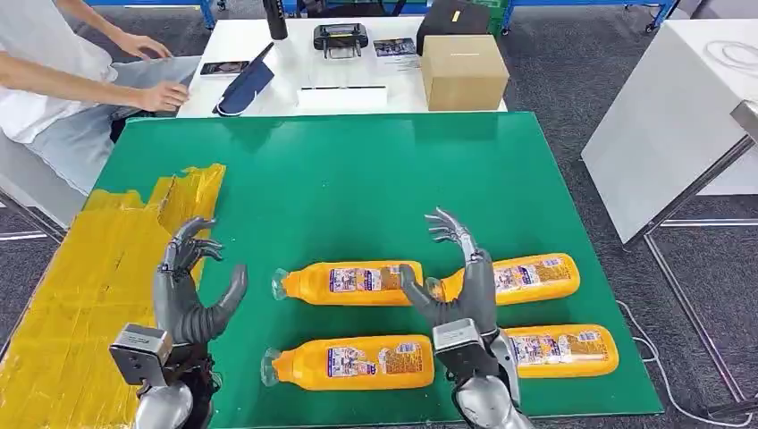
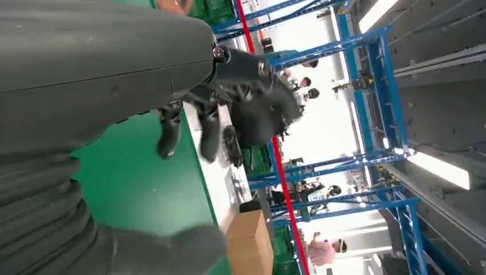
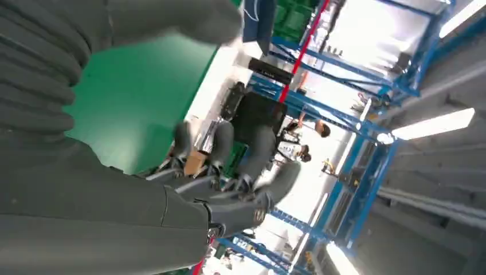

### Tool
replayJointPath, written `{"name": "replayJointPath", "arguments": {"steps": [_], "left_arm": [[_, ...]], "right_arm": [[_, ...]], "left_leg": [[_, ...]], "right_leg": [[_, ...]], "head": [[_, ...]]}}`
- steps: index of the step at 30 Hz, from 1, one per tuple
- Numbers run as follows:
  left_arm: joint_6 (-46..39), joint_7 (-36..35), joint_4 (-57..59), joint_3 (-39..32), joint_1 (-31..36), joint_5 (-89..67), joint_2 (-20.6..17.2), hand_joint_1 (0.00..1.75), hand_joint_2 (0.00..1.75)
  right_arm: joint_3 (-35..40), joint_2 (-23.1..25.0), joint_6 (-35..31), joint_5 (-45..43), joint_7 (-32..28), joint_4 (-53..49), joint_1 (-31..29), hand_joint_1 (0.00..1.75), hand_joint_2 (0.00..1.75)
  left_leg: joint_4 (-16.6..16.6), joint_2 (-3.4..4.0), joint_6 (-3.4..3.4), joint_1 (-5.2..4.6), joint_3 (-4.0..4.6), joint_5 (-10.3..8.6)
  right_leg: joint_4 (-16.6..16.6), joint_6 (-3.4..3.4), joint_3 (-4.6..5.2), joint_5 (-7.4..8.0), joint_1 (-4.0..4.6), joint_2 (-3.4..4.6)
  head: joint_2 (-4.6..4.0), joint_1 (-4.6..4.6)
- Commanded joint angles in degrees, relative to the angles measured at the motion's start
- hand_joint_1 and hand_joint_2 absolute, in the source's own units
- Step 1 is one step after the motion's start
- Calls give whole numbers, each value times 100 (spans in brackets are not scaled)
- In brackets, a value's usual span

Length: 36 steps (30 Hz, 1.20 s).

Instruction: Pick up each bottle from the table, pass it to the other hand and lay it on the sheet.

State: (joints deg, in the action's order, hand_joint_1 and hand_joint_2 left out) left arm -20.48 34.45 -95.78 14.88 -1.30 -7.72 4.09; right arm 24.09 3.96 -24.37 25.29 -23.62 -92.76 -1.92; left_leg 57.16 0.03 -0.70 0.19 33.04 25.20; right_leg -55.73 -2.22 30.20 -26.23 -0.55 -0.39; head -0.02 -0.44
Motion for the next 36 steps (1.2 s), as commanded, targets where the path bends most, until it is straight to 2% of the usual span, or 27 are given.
{"name": "replayJointPath", "arguments": {"steps": [1, 7, 13, 19, 23, 28, 36], "left_arm": [[123, -165, 139, -211, 183, 48, -68, 0, 175], [341, -212, 151, -275, 256, 6, -15, 0, 175], [462, -224, 206, -256, 325, 8, 35, 0, 175], [510, -231, 225, -227, 360, 10, 43, 0, 175], [510, -231, 225, -227, 360, 10, 43, 0, 175], [565, -265, 225, -251, 368, 9, 58, 0, 175], [587, -293, 240, -251, 365, -57, 95, 0, 175]], "right_arm": [[894, -313, 78, 2090, 1190, 1372, -953, 0, 175], [1380, -287, 448, 3005, 1735, 2085, -1479, 0, 175], [1687, -273, 819, 3385, 2131, 2836, -1892, 0, 175], [1737, -208, 948, 3572, 2356, 3389, -2140, 0, 175], [1737, -208, 948, 3572, 2356, 3389, -2140, 0, 175], [1788, -109, 1050, 3999, 2829, 4017, -2396, 0, 175], [1586, -21, 1096, 4043, 2991, 4484, -2541, 0, 175]], "left_leg": [[-6, 21, 2, 6, -16, 5], [-6, 20, 3, 10, -15, 2], [-3, 10, 1, 4, -8, 1], [-4, 8, 2, 7, -14, 1], [-4, 7, 2, 7, -14, 2], [-2, 7, 1, 4, -11, 2], [-1, 2, 2, 6, -10, 1]], "right_leg": [[10, 5, -11, 5, 6, 23], [12, 7, -11, 8, 10, 21], [6, 3, -6, 3, 3, 10], [10, 5, -13, 4, 6, 10], [10, 6, -13, 3, 6, 8], [7, 5, -9, 2, 4, 9], [7, 6, -11, 2, 6, 4]], "head": [[0, 0], [0, 0], [0, 0], [0, 0], [0, 0], [0, 0], [0, 0]]}}
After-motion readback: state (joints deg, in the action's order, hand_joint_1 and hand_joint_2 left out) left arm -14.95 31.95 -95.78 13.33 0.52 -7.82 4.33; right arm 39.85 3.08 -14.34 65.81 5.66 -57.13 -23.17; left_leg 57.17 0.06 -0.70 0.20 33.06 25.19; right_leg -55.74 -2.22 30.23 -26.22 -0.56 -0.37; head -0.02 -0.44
